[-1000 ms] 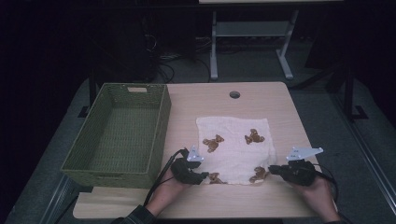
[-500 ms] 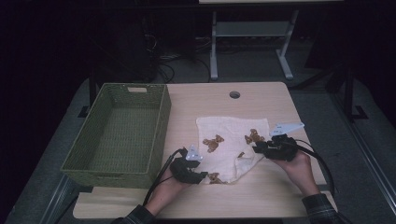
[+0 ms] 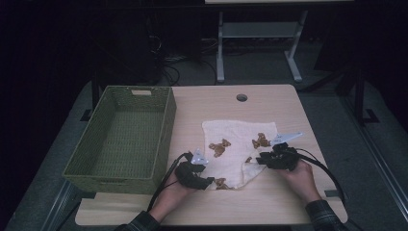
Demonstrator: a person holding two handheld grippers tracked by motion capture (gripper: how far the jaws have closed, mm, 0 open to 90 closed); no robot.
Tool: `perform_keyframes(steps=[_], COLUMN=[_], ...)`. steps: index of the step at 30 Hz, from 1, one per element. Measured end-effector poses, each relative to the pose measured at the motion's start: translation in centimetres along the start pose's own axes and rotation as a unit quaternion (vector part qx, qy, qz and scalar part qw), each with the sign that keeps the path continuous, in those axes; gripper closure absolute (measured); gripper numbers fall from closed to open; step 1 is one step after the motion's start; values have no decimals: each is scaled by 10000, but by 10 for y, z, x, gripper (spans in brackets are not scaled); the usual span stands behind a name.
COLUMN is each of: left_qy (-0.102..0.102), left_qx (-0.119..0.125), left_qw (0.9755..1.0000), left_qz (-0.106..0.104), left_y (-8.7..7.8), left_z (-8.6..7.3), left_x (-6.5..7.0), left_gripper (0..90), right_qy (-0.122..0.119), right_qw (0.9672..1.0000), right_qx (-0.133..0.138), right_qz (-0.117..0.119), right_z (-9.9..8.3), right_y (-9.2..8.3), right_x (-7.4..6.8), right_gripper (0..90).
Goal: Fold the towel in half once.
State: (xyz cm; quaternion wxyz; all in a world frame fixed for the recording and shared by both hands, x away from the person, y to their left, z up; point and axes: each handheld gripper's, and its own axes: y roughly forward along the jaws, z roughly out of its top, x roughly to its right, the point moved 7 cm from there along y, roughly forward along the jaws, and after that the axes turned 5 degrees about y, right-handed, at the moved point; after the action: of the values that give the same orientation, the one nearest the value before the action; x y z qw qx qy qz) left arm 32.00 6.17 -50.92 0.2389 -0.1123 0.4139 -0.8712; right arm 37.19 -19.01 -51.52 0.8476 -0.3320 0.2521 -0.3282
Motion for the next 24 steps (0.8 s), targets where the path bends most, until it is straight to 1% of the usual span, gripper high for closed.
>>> perform_keyframes(steps=[2, 3, 5, 6, 8, 9, 10, 11, 12, 13, 14, 16, 17, 18, 19, 20, 21, 22, 23, 24], left_qy=[9, 11, 17, 10, -9, -9, -14, -14, -11, -11, -4, 21, 17, 10, 16, 16, 26, 27, 27, 26], left_qx=[16, 21, 11, 12, 19, 19, 32, 32, 36, 36, 40, 42, 55, 66, 57, 57, 47, 46, 46, 37], left_qw=[10000, 10000, 10000, 10000, 10000, 10000, 10000, 10000, 10000, 10000, 10000, 10000, 10000, 10000, 10000, 10000, 10000, 10000, 10000, 10000], left_qz=[6, 17, 9, 17, 20, 20, 23, 23, 13, 13, 9, -13, -12, -9, -11, -11, -22, -20, -20, -46], left_y=[0, 0, -1, -2, -2, -2, -2, -2, -3, -3, -3, -3, -3, -3, -3, -3, -3, -3, -3, -3], left_z=[0, 0, 0, 0, 0, 0, 0, 0, 0, 0, 0, 1, 1, 2, 2, 2, 2, 2, 2, 3], left_x=[0, 0, 0, -1, -1, -1, -2, -2, -2, -2, -1, -1, -1, -2, -2, -2, -2, -2, -2, -1], left_gripper=[435, 435, 436, 435, 436, 436, 436, 435, 434, 433, 433, 432, 431, 426, 421, 416, 415, 412, 409, 409], right_qy=[-65, -114, -134, -128, -131, -131, -179, -179, -149, -119, -119, -104, -123, -85, -61, -61, -29, -1, -1, 25], right_qw=[10000, 9999, 9999, 9998, 9997, 9997, 9995, 9995, 9994, 9994, 9994, 9995, 9994, 9993, 9994, 9994, 9995, 9995, 9995, 9996], right_qx=[3, 23, 50, 141, 200, 200, 264, 264, 303, 327, 327, 309, 328, 343, 318, 318, 304, 300, 300, 267], right_qz=[-29, -28, -41, -16, -3, -3, 1, 1, 23, 23, 23, -53, -55, -91, -127, -127, -124, -126, -126, -127], right_z=[-1, 0, 0, 1, -1, -1, -7, -7, -15, -18, -18, -27, -32, -45, -49, -49, -62, -66, -66, -76], right_y=[1, 0, -2, -10, -20, -20, -33, -33, -45, -50, -50, -61, -67, -77, -80, -80, -87, -89, -89, -93], right_x=[-1, -1, -2, -3, -6, -6, -8, -8, -9, -10, -10, -11, -11, -11, -11, -11, -11, -11, -11, -12], right_gripper=[825, 843, 852, 861, 863, 863, 862, 862, 862, 862, 862, 862, 862, 862, 862, 862, 861, 861, 861, 855])
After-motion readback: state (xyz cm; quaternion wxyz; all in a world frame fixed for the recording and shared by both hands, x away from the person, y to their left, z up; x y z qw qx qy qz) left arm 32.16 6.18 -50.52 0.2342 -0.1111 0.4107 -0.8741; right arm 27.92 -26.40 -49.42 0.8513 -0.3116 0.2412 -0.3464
